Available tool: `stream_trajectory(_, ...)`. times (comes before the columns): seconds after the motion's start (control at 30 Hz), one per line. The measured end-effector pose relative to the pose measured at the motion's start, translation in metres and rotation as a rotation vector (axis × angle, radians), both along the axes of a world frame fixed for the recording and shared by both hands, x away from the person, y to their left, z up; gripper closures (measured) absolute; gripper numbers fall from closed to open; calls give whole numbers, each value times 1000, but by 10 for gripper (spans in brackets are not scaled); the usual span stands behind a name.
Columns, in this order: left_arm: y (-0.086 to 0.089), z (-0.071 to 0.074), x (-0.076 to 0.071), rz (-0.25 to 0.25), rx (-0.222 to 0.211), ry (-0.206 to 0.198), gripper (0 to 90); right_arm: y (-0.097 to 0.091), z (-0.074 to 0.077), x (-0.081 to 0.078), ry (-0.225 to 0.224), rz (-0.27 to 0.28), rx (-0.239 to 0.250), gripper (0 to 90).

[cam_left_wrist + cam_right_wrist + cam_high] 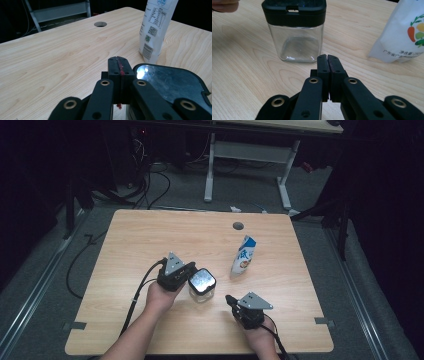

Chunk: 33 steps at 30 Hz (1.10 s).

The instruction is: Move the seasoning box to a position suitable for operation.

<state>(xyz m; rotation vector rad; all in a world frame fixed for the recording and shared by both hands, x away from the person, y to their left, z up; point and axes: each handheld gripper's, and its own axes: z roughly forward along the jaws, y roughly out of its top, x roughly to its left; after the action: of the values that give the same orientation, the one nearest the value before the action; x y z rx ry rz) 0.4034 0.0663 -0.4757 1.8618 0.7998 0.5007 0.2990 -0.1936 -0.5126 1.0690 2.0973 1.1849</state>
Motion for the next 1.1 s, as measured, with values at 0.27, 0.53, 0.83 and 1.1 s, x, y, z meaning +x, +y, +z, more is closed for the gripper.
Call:
stream_trajectory(0.27, 0, -1, 0, 4, -5, 0, 900, 5, 6, 2, -19, 11, 1, 886)
stream_trajectory(0.53, 0, -2, 1, 10, -6, 3, 900, 11, 10, 6, -29, 18, 3, 886)
stream_trajectory(0.83, 0, -3, 3, 15, -8, 7, 900, 21, 25, 16, -56, 35, 38, 886)
stream_trajectory(1.1, 1, -2, 3, 14, -8, 8, 900, 32, 31, 26, -62, 44, 28, 887)
